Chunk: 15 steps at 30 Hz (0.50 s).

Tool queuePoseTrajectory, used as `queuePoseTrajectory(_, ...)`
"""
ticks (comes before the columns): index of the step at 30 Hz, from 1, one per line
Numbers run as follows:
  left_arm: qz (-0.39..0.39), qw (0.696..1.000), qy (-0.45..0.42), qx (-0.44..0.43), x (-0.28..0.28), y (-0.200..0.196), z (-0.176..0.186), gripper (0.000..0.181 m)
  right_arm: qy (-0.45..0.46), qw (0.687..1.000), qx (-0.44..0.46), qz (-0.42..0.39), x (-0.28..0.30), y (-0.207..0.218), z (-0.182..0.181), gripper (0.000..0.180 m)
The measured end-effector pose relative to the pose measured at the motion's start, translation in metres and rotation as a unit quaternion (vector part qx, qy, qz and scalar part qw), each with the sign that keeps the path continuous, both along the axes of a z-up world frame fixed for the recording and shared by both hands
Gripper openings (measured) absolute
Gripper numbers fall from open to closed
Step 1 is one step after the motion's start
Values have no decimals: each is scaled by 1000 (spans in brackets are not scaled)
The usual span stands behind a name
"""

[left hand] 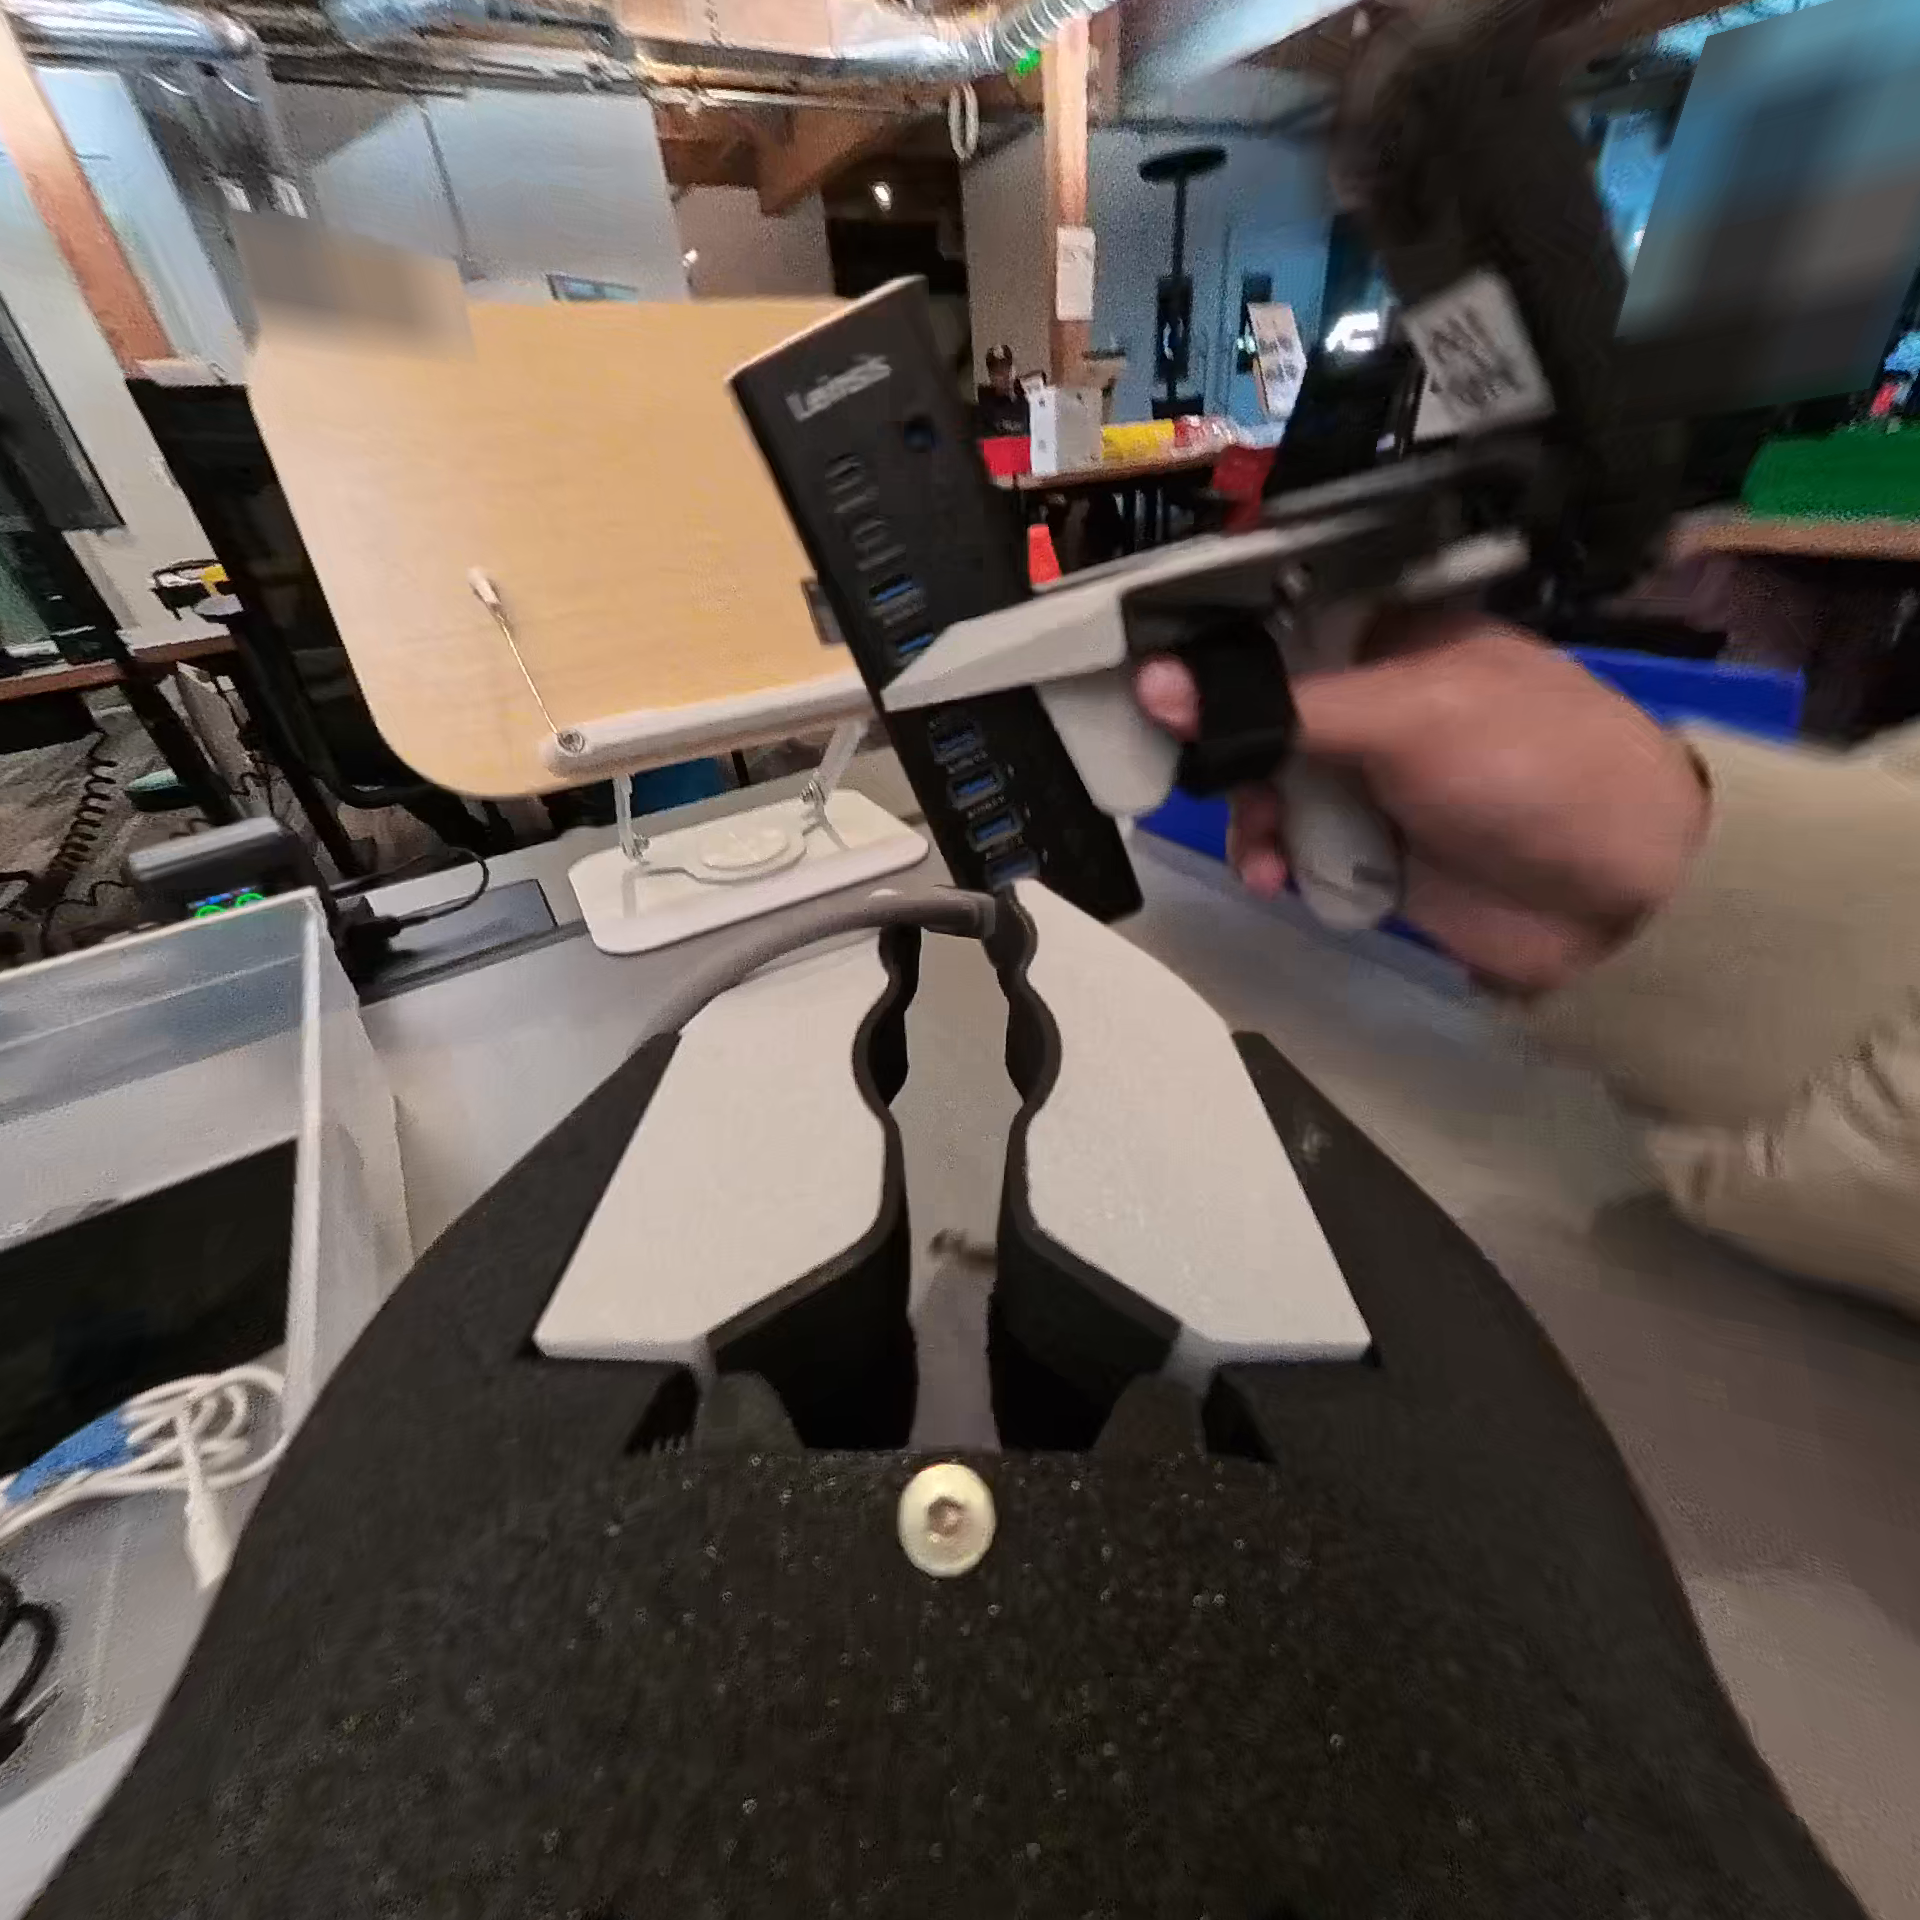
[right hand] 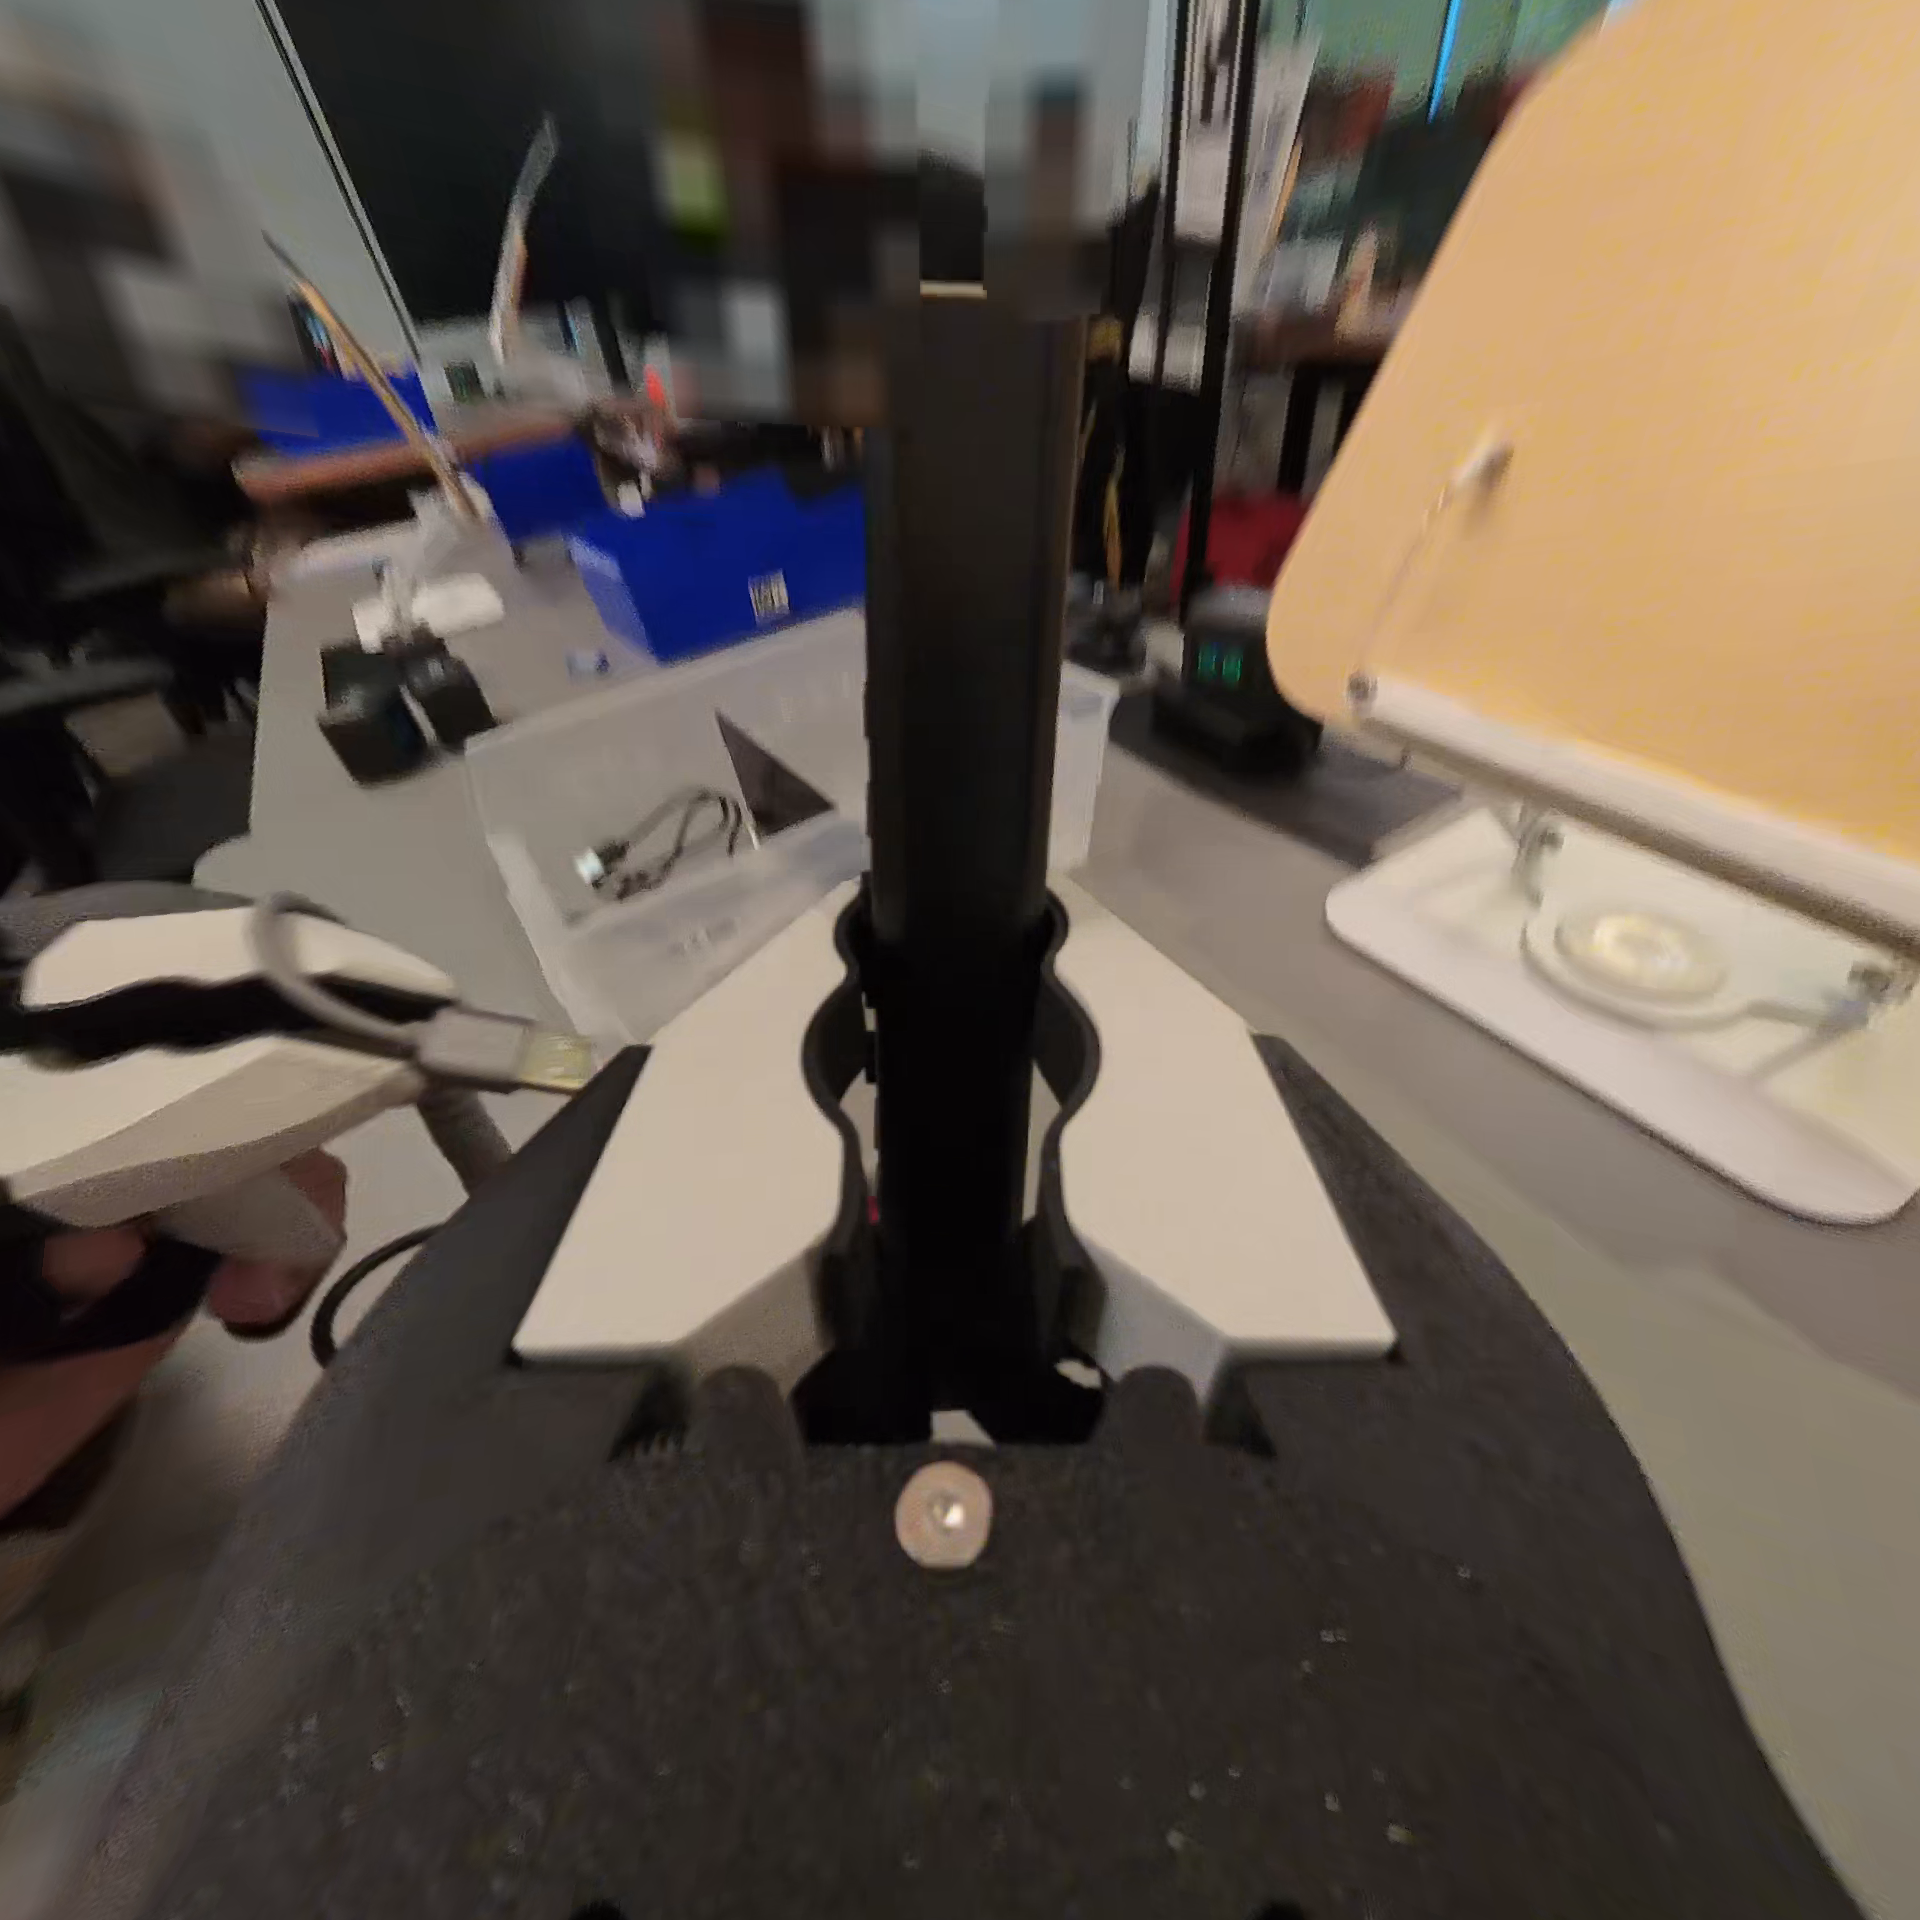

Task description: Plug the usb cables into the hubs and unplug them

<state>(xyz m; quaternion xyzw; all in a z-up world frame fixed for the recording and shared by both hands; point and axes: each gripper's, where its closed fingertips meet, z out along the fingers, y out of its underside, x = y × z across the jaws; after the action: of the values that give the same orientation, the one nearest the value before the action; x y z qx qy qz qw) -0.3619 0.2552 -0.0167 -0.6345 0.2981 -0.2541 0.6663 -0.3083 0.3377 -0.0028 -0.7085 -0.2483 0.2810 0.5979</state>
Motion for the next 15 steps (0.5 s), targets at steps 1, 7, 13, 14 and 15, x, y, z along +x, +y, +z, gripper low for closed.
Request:
queuePoseTrajectory(1,-3,1000,-13,-8,4,2,6,14,19,999,32,-3,-5,-7,8,26)
queuePoseTrajectory(7,10,997,-37,-60,19,7,4,14,72,993,92,-26,-15,-28,23,27)
queuePoseTrajectory(13,15,998,-21,-49,22,5,-3,14,100,992,75,-22,-18,-31,22,26)
queuePoseTrajectory(14,16,999,-18,-49,22,5,-3,14,107,991,72,-23,-17,-31,22,26)
queuePoseTrajectory(15,18,998,-16,-50,22,6,-4,14,113,991,68,-20,-16,-31,22,26)
